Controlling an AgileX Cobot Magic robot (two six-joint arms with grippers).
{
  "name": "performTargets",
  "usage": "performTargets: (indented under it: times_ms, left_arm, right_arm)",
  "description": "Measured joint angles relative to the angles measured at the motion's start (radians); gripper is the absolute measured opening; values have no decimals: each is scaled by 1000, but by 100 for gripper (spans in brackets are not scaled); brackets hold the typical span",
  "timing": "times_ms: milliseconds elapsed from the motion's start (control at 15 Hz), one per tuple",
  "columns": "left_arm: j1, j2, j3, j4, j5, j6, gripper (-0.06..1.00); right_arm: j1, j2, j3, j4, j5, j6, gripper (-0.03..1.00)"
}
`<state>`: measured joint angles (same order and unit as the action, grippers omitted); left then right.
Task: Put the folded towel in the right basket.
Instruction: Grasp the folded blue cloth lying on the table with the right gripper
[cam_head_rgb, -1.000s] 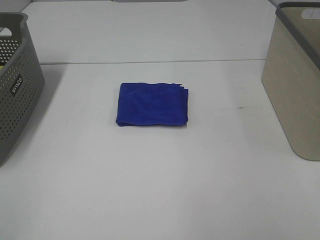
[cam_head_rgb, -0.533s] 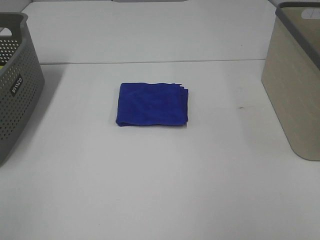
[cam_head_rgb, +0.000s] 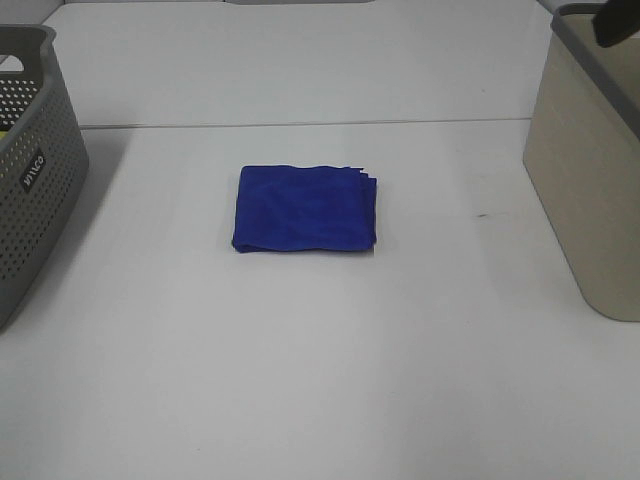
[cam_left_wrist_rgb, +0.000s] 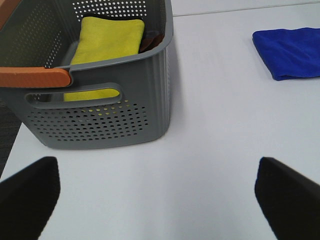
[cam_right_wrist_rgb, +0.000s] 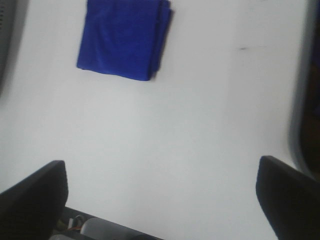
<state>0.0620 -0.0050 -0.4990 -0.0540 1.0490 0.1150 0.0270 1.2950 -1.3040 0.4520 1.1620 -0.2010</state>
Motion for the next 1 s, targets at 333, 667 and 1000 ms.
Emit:
performTargets:
  times_ms: [333, 667, 1000]
  left_arm:
    - [0, 0, 0, 0, 0, 0, 99]
    - [0, 0, 0, 0, 0, 0, 99]
    - [0, 0, 0, 0, 0, 0, 99]
  right_arm:
    - [210, 410, -164, 83, -236, 32, 95]
    - [233, 828, -503, 141, -169, 49, 95]
    - [233, 1142, -753, 83, -103, 130, 95]
